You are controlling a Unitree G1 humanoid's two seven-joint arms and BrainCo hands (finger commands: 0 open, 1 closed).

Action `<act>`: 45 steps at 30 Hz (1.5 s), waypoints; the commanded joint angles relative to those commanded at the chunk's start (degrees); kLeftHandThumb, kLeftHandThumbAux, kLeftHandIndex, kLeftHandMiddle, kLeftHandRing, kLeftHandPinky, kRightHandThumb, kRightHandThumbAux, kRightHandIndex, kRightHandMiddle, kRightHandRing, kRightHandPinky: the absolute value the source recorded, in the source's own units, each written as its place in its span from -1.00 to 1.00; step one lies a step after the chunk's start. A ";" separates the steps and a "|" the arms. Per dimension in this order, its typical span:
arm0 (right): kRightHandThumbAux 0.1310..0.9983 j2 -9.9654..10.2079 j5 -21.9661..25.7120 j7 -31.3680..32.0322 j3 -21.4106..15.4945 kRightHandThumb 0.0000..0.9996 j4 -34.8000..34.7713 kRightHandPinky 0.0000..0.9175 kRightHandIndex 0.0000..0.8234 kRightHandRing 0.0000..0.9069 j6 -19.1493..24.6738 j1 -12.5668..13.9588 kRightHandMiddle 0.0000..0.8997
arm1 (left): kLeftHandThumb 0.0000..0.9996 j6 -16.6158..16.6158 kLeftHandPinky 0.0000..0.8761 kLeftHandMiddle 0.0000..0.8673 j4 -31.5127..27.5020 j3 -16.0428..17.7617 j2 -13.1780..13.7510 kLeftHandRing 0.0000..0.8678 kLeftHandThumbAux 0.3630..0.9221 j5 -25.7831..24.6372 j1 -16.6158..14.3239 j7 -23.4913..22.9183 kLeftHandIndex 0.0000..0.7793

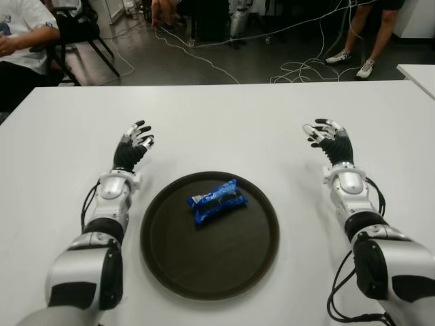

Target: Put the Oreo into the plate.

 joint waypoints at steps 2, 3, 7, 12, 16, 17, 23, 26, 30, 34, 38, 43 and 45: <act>0.10 -0.04 0.10 0.14 -0.02 -0.78 0.08 -0.03 -0.33 -0.03 0.05 -0.04 -0.13 | -0.71 0.02 -0.54 -0.61 0.02 0.00 -0.03 -0.60 0.24 0.00 -0.02 0.02 -0.74; 0.11 -0.05 0.32 0.55 -0.16 -0.78 0.12 -0.03 -0.33 -0.03 0.21 -0.08 -0.13 | -0.71 0.03 -0.54 -0.61 0.01 0.01 -0.05 -0.60 0.24 -0.01 -0.02 0.03 -0.74; 0.07 -0.06 1.42 2.48 -0.90 -0.83 0.28 -0.04 -0.32 -0.03 1.57 -0.32 -0.12 | -0.72 -0.05 -0.54 -0.61 0.04 0.03 -0.15 -0.61 0.26 0.02 0.08 0.28 -0.74; 0.02 -0.12 1.79 3.31 -1.31 -0.88 0.35 -0.07 -0.31 -0.06 2.54 -0.32 -0.13 | -0.74 -0.30 -0.57 -0.60 0.14 -0.08 -0.11 -0.61 0.25 0.21 0.05 0.43 -0.73; -0.02 -0.10 1.88 3.64 -1.50 -0.89 0.36 -0.06 -0.31 -0.06 2.77 -0.30 -0.13 | -0.74 -0.33 -0.58 -0.60 0.11 -0.25 -0.04 -0.60 0.24 0.40 0.03 0.49 -0.72; -0.02 -0.09 1.91 3.72 -1.55 -0.89 0.37 -0.05 -0.31 -0.06 2.81 -0.32 -0.13 | -0.74 -0.24 -0.58 -0.59 0.12 -0.29 -0.03 -0.60 0.24 0.45 0.00 0.57 -0.72; -0.03 -0.04 2.08 4.06 -1.77 -0.86 0.38 -0.06 -0.33 -0.07 2.69 -0.26 -0.15 | -0.74 0.47 -0.57 -0.58 0.24 -0.44 0.05 -0.59 0.26 0.63 -0.10 1.03 -0.71; -0.03 -0.04 1.94 4.04 -1.67 -0.86 0.36 -0.06 -0.33 -0.08 2.59 -0.25 -0.16 | -0.75 0.61 -0.58 -0.58 0.27 -0.45 0.04 -0.59 0.27 0.63 -0.13 1.05 -0.70; -0.03 -0.07 2.07 4.50 -1.76 -0.84 0.37 -0.04 -0.33 -0.07 2.89 -0.33 -0.15 | -0.74 0.45 -0.57 -0.58 0.35 -0.43 0.04 -0.59 0.26 0.63 -0.15 0.97 -0.71; -0.02 -0.08 2.03 4.40 -1.76 -0.81 0.37 -0.05 -0.33 -0.07 2.87 -0.28 -0.15 | -0.75 0.04 -0.59 -0.60 0.37 -0.47 0.08 -0.61 0.23 0.66 -0.15 0.57 -0.72; 0.02 -0.20 1.50 3.97 -1.33 -0.79 0.41 -0.06 -0.33 -0.08 2.92 -0.31 -0.15 | -0.76 0.01 -0.60 -0.61 0.39 -0.37 0.03 -0.61 0.21 0.49 -0.19 0.20 -0.73; 0.05 -0.24 0.88 3.49 -0.72 -0.74 0.40 -0.04 -0.34 -0.09 2.55 -0.19 -0.16 | -0.75 0.15 -0.59 -0.60 0.51 -0.31 0.05 -0.61 0.26 0.46 -0.32 0.11 -0.73; 0.05 -0.21 0.74 3.35 -0.59 -0.73 0.40 -0.05 -0.35 -0.10 2.51 -0.17 -0.17 | -0.75 0.22 -0.59 -0.61 0.57 -0.32 0.07 -0.61 0.29 0.50 -0.38 0.17 -0.73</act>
